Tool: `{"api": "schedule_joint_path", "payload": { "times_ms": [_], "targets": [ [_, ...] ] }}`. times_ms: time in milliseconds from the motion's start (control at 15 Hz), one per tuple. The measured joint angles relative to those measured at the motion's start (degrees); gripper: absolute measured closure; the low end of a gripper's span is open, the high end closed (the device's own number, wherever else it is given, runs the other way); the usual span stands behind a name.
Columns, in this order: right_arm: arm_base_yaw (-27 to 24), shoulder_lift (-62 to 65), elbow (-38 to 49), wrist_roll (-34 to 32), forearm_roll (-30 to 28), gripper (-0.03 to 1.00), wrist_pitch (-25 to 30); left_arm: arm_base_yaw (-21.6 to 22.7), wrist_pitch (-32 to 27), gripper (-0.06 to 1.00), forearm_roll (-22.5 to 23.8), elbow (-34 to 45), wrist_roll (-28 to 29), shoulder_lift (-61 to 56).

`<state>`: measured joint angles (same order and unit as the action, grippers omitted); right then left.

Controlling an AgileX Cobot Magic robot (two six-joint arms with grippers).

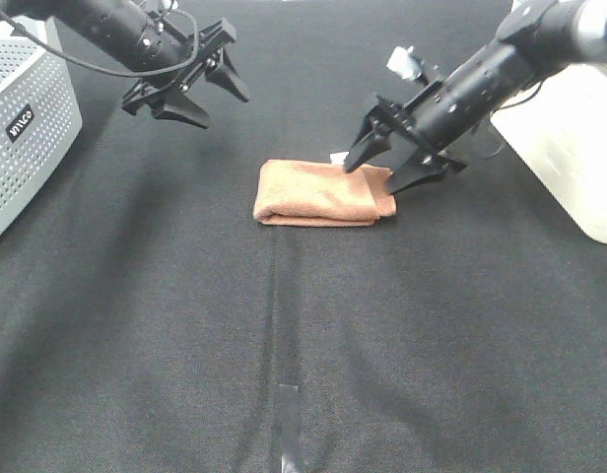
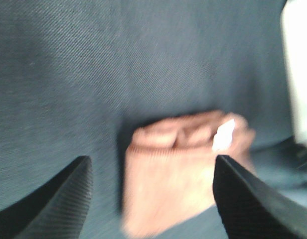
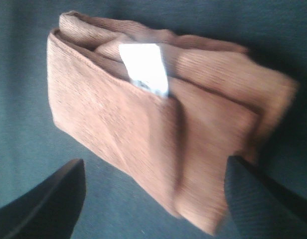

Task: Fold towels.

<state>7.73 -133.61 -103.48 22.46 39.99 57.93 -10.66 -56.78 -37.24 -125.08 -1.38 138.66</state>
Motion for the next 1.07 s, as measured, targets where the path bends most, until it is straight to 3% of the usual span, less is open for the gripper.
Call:
{"api": "schedule_joint_path", "payload": {
  "times_ms": [67,200,400,533,733,933,1067],
  "targets": [
    [0.0,0.0,0.0,0.0,0.0,0.24,0.0,0.0,0.0,0.29,0.0,0.0,0.0,0.0],
    [-0.11,3.78,0.0,-1.03,-1.55,0.24,0.34,0.0,-3.38,0.29,4.7,0.0,-0.69,-3.61],
    [-0.11,11.57,0.0,-2.92,-2.29,0.24,4.13,0.06,-10.26,0.29,16.39,0.0,1.38,-11.75],
    [-0.11,15.76,0.0,-4.47,-4.3,0.24,7.1,0.06,-12.32,0.29,20.91,0.0,2.01,-16.04],
    [-0.11,22.23,0.0,-7.56,-10.03,0.24,11.12,-0.34,-12.49,0.29,22.63,1.03,2.18,-23.43],
    [-0.11,30.19,0.8,-10.66,-16.79,0.24,11.34,-1.03,-12.55,0.29,26.18,9.28,2.18,-34.09],
    [-0.11,36.5,4.18,-12.55,-19.54,0.24,11.34,-1.03,-12.55,0.29,27.22,18.91,1.78,-42.06]
  ]
}}
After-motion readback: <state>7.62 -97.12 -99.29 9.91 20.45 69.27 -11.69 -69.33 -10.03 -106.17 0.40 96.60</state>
